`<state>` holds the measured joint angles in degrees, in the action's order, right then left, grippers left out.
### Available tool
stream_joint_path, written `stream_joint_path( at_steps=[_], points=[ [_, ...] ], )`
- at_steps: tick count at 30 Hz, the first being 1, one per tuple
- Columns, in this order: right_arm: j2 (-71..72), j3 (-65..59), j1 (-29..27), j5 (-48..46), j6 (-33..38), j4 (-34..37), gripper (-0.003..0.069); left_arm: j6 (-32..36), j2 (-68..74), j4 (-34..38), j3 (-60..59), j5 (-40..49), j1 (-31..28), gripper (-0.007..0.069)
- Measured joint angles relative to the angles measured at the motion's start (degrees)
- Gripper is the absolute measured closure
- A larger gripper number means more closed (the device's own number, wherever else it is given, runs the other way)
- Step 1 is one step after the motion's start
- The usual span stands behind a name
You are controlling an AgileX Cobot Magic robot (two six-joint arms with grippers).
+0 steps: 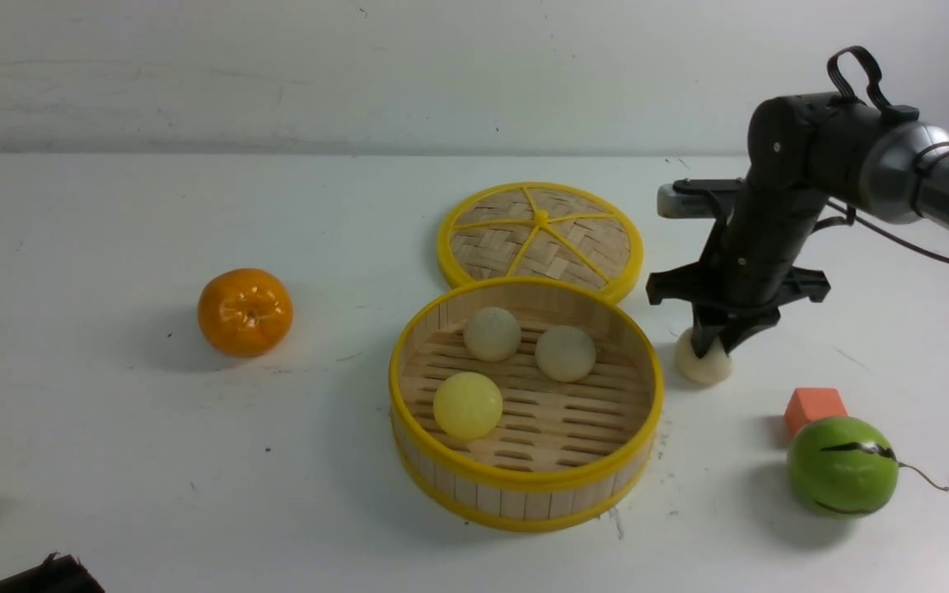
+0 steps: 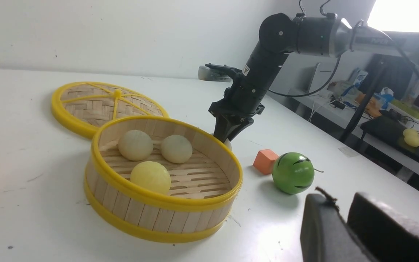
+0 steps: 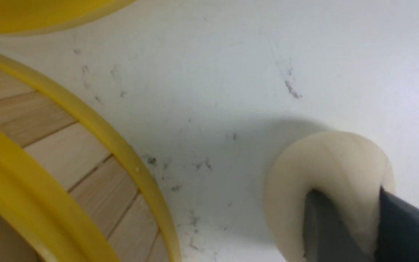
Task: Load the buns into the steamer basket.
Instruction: Use the right arm to grab a steamed stuffed bun, then use the right arm to put the steamed stuffed bun into the steamer
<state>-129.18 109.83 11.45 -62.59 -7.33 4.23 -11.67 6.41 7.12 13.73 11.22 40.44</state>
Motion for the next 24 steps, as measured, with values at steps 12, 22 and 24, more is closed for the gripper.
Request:
stream_joint_path(
  at_steps=[12, 22, 24],
  points=[
    [3.0, 2.0, 0.4, -5.7, 2.6, -0.1, 0.0634, 0.0, 0.0, 0.0, 0.0, 0.0, 0.0, 0.0511],
    [15.9, 0.6, 13.1, -8.1, 2.7, 1.5, 0.0634, 0.0, 0.0, 0.0, 0.0, 0.0, 0.0, 0.0504],
    [15.9, 0.5, 14.7, -8.3, 2.7, 1.7, 0.0634, 0.0, 0.0, 0.0, 0.0, 0.0, 0.0, 0.0503]
  ],
)
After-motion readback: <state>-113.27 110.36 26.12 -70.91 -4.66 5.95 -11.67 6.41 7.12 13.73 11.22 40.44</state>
